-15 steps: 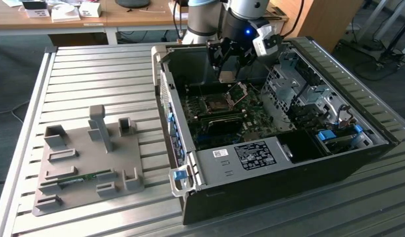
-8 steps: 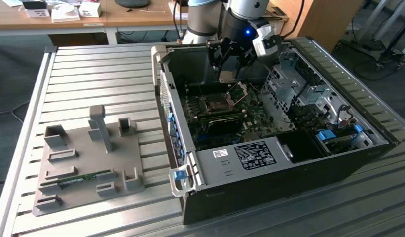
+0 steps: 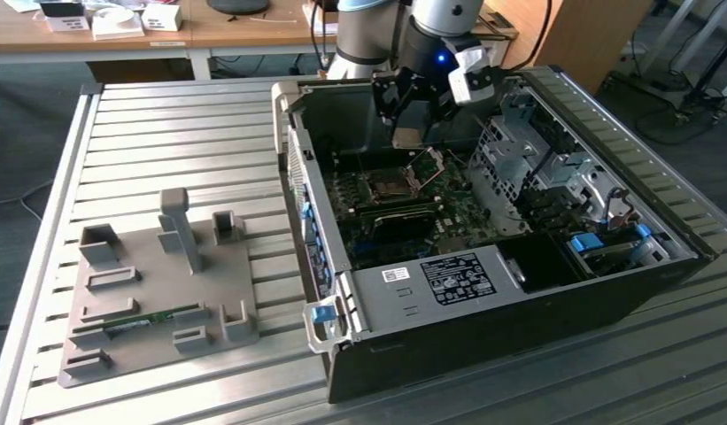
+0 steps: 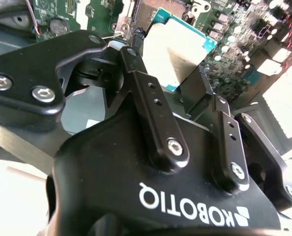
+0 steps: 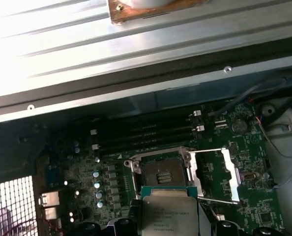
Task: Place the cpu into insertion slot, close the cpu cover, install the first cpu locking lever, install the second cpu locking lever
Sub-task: 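Place the cpu into insertion slot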
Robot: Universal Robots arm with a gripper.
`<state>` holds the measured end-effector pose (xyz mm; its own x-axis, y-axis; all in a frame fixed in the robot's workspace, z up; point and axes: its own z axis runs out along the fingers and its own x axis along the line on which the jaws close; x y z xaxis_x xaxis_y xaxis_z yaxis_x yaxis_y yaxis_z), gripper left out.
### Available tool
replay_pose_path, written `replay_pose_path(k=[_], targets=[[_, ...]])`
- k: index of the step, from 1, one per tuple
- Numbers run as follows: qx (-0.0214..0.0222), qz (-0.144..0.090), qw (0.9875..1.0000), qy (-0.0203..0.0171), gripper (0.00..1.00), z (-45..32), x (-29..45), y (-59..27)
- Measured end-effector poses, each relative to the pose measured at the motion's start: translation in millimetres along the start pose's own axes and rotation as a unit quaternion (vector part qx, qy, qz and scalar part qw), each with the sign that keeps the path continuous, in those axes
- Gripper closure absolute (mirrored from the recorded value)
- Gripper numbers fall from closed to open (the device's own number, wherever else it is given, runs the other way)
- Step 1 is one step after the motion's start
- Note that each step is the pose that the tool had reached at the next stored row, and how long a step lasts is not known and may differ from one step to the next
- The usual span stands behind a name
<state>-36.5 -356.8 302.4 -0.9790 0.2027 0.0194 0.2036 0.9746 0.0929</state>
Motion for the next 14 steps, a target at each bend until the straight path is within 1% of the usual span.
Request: replay_pose_path(k=[2, 9, 14], targets=[[-0.0002, 0.011, 0.9999, -0.001, 0.46, 0.1, 0.0, 0.0], [-0.0003, 0.012, 0.9999, -0.0011, 0.46, 0.2, 0.0, 0.0], [-0.0004, 0.023, 0.9997, -0.0021, 0.46, 0.4, 0.0, 0.0]])
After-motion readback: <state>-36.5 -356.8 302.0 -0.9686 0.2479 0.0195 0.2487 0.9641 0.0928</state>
